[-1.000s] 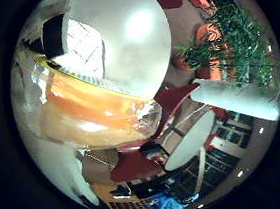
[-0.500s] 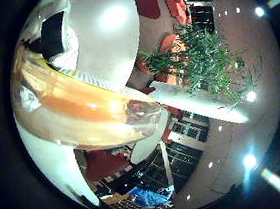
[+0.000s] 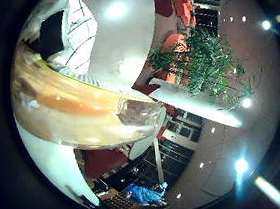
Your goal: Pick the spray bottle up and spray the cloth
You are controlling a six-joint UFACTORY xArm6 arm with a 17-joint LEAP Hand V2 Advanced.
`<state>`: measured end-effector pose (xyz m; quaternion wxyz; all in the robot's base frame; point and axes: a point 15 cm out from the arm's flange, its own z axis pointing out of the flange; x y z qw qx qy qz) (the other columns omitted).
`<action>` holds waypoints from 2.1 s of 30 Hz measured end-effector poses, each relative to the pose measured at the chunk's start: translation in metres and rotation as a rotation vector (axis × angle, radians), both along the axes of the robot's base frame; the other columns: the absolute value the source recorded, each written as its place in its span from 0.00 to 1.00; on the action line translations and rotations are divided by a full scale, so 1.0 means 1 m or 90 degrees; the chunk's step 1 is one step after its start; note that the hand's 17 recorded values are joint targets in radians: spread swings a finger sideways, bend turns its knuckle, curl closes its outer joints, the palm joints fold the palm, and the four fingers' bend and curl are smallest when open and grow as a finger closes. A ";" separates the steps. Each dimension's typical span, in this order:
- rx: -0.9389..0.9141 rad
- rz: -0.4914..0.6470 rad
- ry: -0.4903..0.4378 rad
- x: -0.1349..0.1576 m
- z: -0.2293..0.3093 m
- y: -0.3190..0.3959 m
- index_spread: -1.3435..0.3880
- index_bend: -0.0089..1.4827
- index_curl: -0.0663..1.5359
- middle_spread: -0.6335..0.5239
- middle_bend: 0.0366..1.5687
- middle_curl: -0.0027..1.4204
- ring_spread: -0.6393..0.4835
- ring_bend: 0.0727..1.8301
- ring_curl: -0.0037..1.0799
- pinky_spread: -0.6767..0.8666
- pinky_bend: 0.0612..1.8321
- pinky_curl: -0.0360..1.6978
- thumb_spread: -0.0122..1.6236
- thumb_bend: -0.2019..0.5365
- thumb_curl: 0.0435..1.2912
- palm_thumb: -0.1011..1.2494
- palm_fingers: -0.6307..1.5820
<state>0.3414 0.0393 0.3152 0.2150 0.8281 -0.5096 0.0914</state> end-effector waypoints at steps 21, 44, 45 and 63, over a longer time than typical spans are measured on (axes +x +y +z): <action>0.512 -0.060 -0.078 0.000 0.138 0.131 0.67 0.83 0.50 0.46 0.90 0.46 0.38 0.74 0.71 0.31 0.54 0.85 0.57 0.25 0.59 0.85 0.80; 0.948 -0.129 -0.135 0.022 0.025 0.201 0.67 0.82 0.50 0.46 0.90 0.46 0.38 0.74 0.72 0.31 0.54 0.85 0.51 0.25 0.62 0.86 0.80; 0.956 -0.125 -0.136 0.022 0.021 0.204 0.67 0.82 0.50 0.46 0.90 0.46 0.38 0.74 0.72 0.31 0.54 0.85 0.51 0.25 0.62 0.86 0.80; 1.036 -0.096 -0.115 0.036 -0.045 0.239 0.67 0.82 0.51 0.47 0.90 0.45 0.38 0.74 0.71 0.31 0.54 0.87 0.50 0.25 0.63 0.83 0.80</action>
